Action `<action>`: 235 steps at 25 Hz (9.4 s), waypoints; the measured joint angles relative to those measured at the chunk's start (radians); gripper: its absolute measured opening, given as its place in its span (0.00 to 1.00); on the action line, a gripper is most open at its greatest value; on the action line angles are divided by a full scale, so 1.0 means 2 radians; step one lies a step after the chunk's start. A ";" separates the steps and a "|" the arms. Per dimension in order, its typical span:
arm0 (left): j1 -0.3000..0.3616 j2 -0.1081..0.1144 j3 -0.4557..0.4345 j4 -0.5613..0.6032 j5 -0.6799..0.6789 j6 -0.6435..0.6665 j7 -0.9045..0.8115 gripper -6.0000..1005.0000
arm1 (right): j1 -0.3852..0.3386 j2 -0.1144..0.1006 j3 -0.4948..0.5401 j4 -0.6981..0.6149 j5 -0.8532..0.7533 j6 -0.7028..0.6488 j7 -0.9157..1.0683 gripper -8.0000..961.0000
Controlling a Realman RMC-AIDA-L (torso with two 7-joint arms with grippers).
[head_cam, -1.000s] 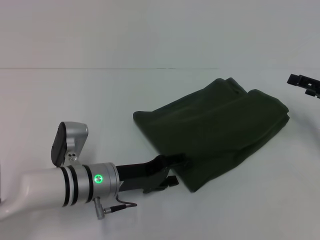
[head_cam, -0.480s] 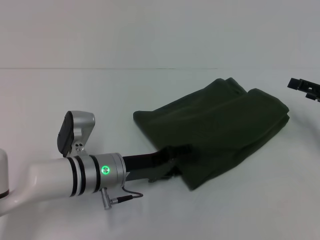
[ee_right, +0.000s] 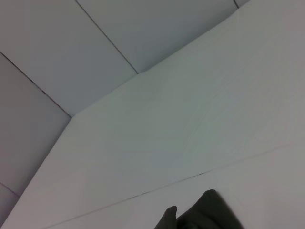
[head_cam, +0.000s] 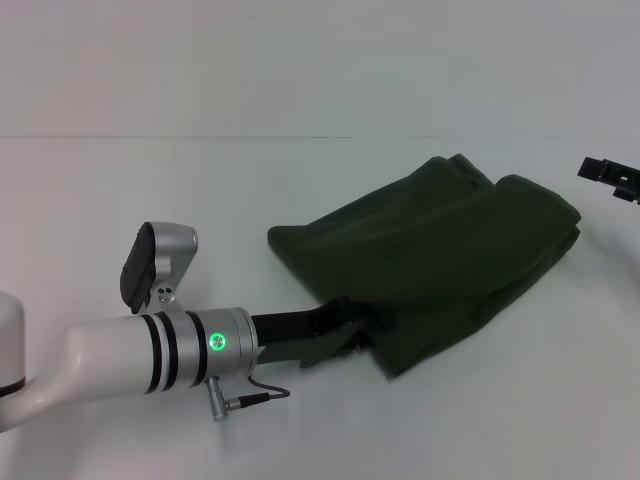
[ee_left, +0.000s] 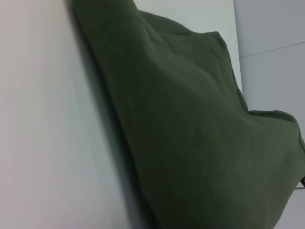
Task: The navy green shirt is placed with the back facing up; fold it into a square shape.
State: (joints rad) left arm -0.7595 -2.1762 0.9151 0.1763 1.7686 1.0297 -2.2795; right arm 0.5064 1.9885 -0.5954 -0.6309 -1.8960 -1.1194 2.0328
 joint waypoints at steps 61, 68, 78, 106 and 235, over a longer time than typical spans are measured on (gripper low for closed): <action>0.099 0.104 -0.115 0.189 0.223 0.148 0.021 0.13 | 0.115 0.033 -0.066 0.118 0.014 0.022 0.075 0.96; 0.130 0.101 -0.118 0.237 0.223 0.174 0.027 0.30 | 0.124 0.047 -0.076 0.129 0.015 0.055 0.079 0.95; 0.142 0.102 -0.220 0.269 0.197 0.266 0.131 0.78 | 0.138 0.049 -0.077 0.142 0.015 0.075 0.104 0.94; 0.157 0.072 -0.193 0.259 0.119 0.382 0.395 0.87 | 0.172 0.056 -0.105 0.200 0.033 0.146 0.153 0.90; 0.129 0.056 -0.227 0.209 0.112 0.335 0.331 0.87 | 0.062 0.057 -0.302 0.227 0.214 -0.010 -0.497 0.98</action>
State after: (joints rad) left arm -0.5014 -2.0640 0.4615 0.5934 1.9923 1.6993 -1.6180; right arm 0.6300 2.1031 -1.2002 -0.1774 -1.4688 -1.1403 1.0380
